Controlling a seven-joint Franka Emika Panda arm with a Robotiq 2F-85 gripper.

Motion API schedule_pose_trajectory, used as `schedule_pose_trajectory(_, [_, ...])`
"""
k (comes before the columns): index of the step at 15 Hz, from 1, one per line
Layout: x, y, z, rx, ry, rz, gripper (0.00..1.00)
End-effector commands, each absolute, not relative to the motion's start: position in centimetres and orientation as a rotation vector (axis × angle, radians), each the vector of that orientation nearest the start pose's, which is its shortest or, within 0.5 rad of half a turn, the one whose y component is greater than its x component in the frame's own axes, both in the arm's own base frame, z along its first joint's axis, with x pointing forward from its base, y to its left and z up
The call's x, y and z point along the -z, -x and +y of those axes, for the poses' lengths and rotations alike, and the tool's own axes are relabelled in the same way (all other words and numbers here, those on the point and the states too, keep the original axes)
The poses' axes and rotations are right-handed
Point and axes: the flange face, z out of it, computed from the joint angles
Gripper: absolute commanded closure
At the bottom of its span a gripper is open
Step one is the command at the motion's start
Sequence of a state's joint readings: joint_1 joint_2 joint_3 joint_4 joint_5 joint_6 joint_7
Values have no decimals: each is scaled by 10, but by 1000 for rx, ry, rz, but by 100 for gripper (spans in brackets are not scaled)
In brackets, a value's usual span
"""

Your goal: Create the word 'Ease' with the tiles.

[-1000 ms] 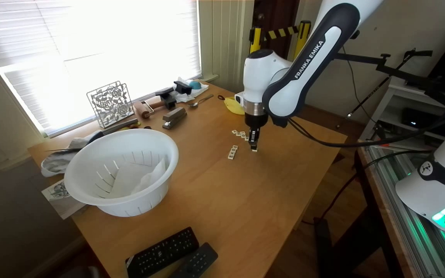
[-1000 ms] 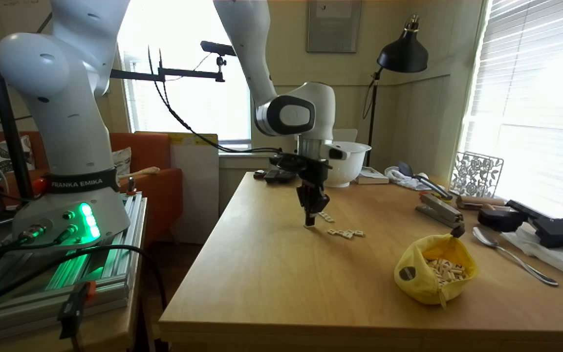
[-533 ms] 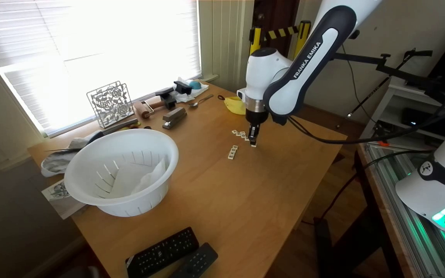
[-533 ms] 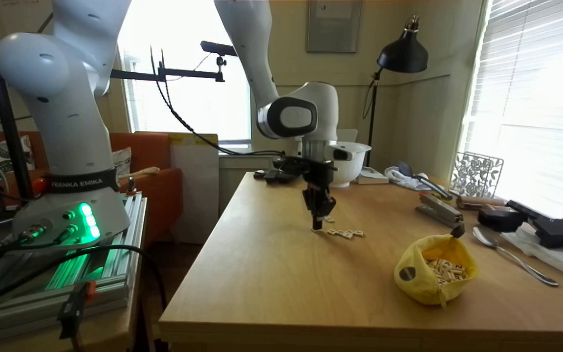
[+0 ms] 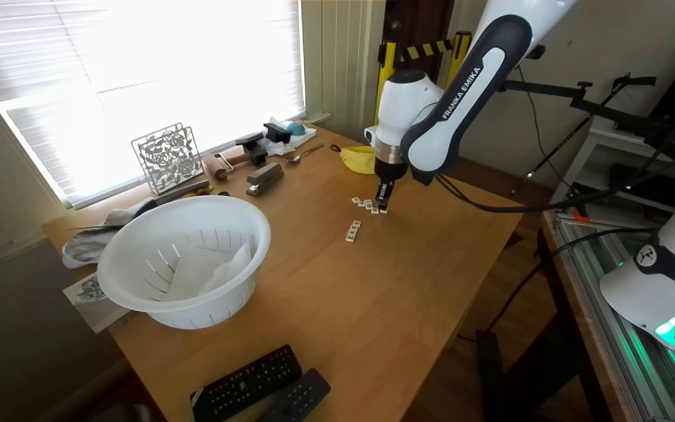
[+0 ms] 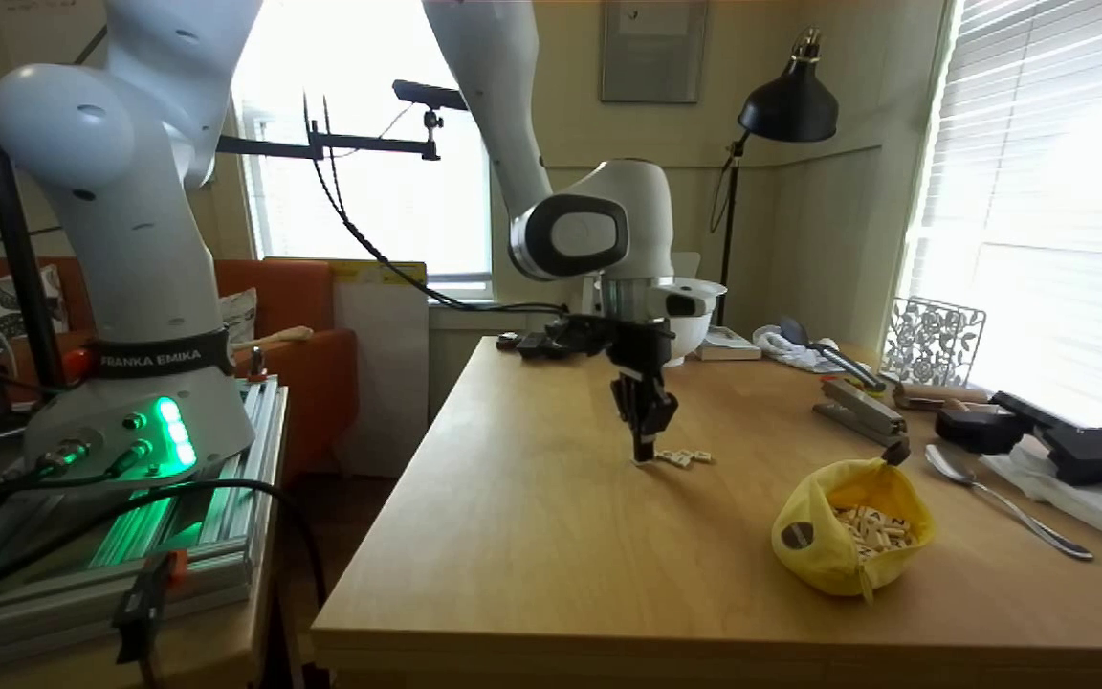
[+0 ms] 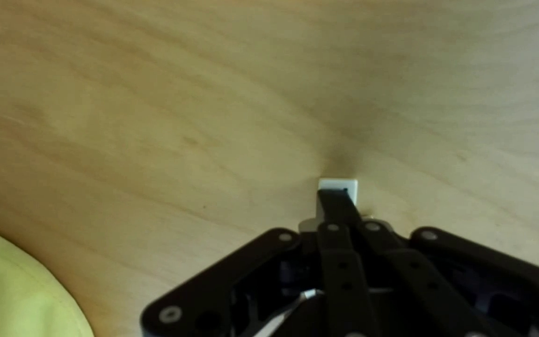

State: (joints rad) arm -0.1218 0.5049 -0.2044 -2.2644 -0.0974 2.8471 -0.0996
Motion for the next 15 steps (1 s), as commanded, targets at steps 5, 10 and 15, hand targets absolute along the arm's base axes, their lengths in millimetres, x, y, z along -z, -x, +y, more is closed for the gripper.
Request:
schedule_pose_trajectory(5, [-167, -521, -150, 79, 3290, 120, 100])
schedule_pose_trajectory(10, [-187, -534, -132, 178, 3263, 95, 100])
schedule_pose_trajectory(15, [-191, -542, -111, 218, 3229, 95, 100])
